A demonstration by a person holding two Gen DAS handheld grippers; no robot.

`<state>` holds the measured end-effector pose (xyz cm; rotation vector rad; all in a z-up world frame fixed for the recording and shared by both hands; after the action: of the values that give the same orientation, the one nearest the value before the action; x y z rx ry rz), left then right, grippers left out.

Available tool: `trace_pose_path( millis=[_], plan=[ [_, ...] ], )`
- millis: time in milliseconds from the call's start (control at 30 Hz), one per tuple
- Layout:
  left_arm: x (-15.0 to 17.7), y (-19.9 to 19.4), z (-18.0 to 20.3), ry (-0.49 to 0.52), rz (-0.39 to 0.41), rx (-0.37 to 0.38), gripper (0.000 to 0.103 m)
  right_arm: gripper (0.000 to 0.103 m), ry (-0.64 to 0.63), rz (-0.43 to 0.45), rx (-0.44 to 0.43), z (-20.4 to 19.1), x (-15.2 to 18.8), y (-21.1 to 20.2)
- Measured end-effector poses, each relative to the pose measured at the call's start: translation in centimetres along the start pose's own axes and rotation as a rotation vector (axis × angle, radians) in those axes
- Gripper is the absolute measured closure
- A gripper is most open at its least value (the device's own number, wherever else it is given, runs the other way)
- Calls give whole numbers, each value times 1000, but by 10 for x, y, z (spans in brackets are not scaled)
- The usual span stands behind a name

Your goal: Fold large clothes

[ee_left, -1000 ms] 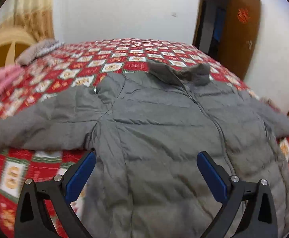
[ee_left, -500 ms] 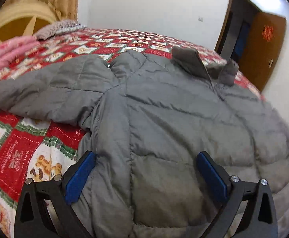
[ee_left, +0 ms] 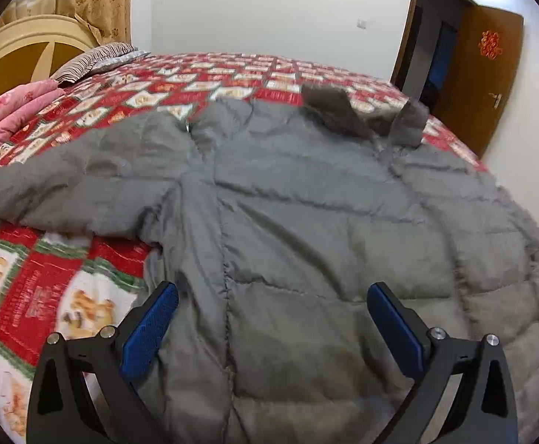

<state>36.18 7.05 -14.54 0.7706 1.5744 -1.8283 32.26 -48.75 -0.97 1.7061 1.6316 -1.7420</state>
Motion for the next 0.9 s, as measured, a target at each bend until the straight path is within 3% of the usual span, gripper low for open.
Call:
trace_pose_path(
  millis=[200, 467, 667, 800, 900],
  plan=[
    [-18, -51, -21, -47, 67, -34, 1, 94, -299, -23, -212, -153, 49, -39],
    [-4, -99, -77, -132, 123, -77, 1, 95, -566, -154, -535, -320, 172, -64],
    [4, -115, -111, -174, 141, -111, 1, 95, -707, -236, -654, -410, 266, -65],
    [9, -118, -128, -185, 138, -130, 1, 94, -737, -313, -707, -443, 313, -63],
    [10, -115, -135, -189, 131, -141, 1, 81, -737, -369, -790, -455, 337, -63]
  ],
)
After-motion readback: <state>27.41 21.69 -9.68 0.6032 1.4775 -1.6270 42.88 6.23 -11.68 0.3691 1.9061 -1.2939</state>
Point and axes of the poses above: each gripper's, at about its wrist camera, not at the fingertips, and y roughly the way its jaws point, z to its right, x to its underside, the point moved 2 cm from there along y, roughly the way its jaws point, and after that the axes turned 5 degrees about z, right-handed, at the moved point
